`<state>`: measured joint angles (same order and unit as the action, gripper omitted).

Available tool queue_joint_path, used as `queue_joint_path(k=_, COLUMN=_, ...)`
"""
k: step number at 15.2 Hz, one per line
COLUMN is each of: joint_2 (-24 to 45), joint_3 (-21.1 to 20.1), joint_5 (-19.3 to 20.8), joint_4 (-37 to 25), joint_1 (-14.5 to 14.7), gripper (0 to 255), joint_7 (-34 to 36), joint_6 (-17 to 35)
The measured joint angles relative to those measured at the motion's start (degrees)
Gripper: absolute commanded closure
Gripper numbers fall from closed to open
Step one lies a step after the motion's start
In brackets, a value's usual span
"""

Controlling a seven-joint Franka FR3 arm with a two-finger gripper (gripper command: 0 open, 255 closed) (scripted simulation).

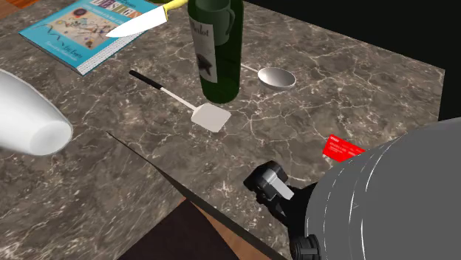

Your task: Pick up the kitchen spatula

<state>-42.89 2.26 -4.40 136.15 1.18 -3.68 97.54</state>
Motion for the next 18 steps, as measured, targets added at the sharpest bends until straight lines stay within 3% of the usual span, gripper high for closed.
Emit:
queue_joint_path(k=4, joint_2=-2.8, joint_3=-3.4, joint_5=-1.9, joint_4=2.0, joint_1=-0.8, gripper=0, joint_7=7.0, joint_6=-0.8)
queue_joint_path(k=12, joint_2=-5.4, joint_3=-18.5, joint_5=-11.4, joint_4=2.4, joint_1=-3.2, gripper=0, joint_7=36.3, joint_6=-2.6)
queue_joint_path(k=18, joint_2=-0.9, joint_3=-30.3, joint_5=-17.7, joint_4=-2.7, joint_1=-7.0, gripper=0, joint_7=58.4, joint_6=-1.8)
